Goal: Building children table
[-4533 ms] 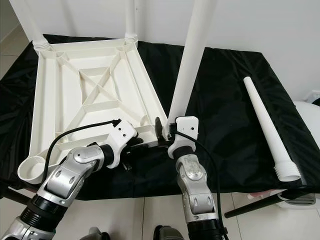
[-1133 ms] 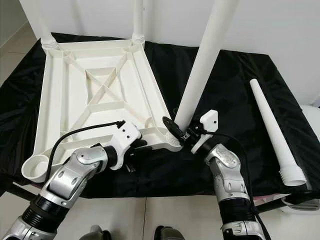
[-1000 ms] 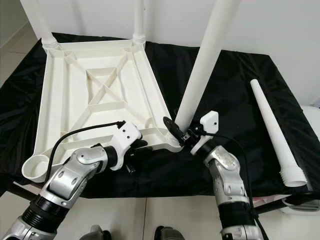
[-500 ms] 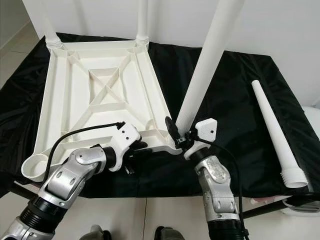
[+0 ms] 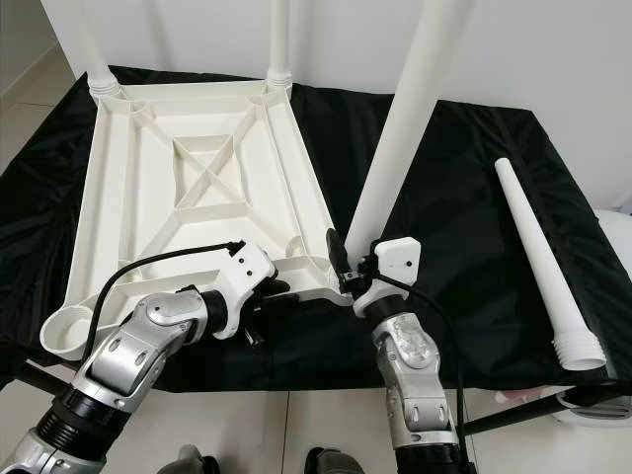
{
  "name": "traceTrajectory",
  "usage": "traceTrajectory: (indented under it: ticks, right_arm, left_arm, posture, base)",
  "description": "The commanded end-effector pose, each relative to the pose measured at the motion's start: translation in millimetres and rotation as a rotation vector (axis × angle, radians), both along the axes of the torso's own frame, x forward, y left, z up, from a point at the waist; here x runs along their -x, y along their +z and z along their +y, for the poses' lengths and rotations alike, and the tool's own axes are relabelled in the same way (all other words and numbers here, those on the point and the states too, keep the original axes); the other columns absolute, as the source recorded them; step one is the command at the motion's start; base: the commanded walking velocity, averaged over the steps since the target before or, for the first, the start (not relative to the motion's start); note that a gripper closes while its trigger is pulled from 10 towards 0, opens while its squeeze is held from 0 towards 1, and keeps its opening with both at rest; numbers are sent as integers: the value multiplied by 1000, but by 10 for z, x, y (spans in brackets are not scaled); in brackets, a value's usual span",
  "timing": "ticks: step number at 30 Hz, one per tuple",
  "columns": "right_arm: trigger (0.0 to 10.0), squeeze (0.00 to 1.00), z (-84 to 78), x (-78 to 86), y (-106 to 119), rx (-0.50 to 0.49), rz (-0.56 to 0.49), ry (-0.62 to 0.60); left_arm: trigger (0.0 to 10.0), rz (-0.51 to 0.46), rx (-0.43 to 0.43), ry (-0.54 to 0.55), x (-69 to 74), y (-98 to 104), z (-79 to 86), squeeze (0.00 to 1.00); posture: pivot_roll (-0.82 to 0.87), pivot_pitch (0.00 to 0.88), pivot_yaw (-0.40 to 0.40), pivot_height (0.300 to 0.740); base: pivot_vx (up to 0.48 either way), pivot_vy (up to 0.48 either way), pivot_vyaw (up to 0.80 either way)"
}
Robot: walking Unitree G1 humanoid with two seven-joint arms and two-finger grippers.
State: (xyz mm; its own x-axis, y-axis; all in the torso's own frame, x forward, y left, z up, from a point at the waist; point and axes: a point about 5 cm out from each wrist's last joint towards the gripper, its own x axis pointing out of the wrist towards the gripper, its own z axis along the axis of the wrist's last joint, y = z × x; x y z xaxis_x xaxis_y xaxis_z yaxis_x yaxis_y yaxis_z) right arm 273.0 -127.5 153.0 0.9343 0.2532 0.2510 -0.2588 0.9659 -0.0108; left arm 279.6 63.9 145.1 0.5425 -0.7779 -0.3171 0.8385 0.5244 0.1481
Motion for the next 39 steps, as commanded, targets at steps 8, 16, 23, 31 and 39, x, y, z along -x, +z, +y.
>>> traceTrajectory:
  ticks: [8, 16, 23, 31, 39]
  right_arm:
    - [0, 0, 20, 54, -268, 11, 155, -68]
    - [10000, 0, 48, 55, -272, 6, 174, -56]
    - [10000, 969, 15, 30, -267, -3, 177, -53]
    - [10000, 1000, 21, 0, -210, -20, 155, 35]
    - [10000, 1000, -71, -64, -133, 23, 115, 109]
  left_arm:
    - [10000, -21, 12, 0, 6, 63, 4, 0]
    - [10000, -23, 12, -2, 2, 69, 0, 0]
    - [10000, -25, 11, -2, -2, 68, -3, 0]
    - [10000, -30, 15, -3, -2, 66, -17, 0]
    - [10000, -33, 16, -3, -2, 66, -23, 0]
  posture:
    - [-68, 140, -48, 740]
    - [-66, 135, -49, 740]
    - [-65, 126, -55, 740]
    - [-64, 111, -61, 740]
    - [-63, 103, -67, 740]
  base:
    - [0, 0, 0]
    - [0, 0, 0]
    - [0, 0, 0]
    - [0, 0, 0]
    - [0, 0, 0]
